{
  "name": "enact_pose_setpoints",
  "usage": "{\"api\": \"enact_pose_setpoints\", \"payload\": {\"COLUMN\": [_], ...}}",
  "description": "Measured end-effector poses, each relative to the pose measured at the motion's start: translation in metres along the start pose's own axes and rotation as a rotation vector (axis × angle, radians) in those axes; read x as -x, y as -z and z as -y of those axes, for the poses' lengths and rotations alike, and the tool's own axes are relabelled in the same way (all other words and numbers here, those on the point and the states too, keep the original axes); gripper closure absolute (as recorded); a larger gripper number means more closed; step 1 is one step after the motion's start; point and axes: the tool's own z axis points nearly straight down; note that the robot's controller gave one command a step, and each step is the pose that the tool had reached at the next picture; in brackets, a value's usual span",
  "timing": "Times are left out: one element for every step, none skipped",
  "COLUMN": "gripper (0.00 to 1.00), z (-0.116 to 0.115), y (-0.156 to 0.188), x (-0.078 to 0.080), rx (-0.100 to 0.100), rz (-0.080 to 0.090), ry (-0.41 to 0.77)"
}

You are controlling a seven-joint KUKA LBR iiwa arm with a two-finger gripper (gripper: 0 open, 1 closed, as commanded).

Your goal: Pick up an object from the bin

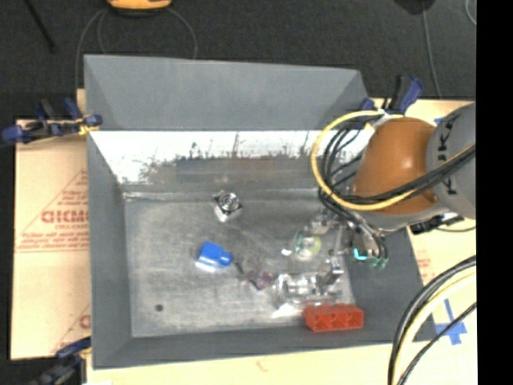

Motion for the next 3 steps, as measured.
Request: {"api": "enact_pose_setpoints", "payload": {"gripper": [0.00,1.00,0.00], "z": [-0.0046,-0.0045,-0.0043], "y": [-0.0247,-0.0272,-0.0268], "x": [0.0066,0.0045,0.0059], "rx": [0.000,0.000,-0.001], "rz": [0.013,0.004,0.010], "ry": [-0.094,-0.092,-0.092]}}
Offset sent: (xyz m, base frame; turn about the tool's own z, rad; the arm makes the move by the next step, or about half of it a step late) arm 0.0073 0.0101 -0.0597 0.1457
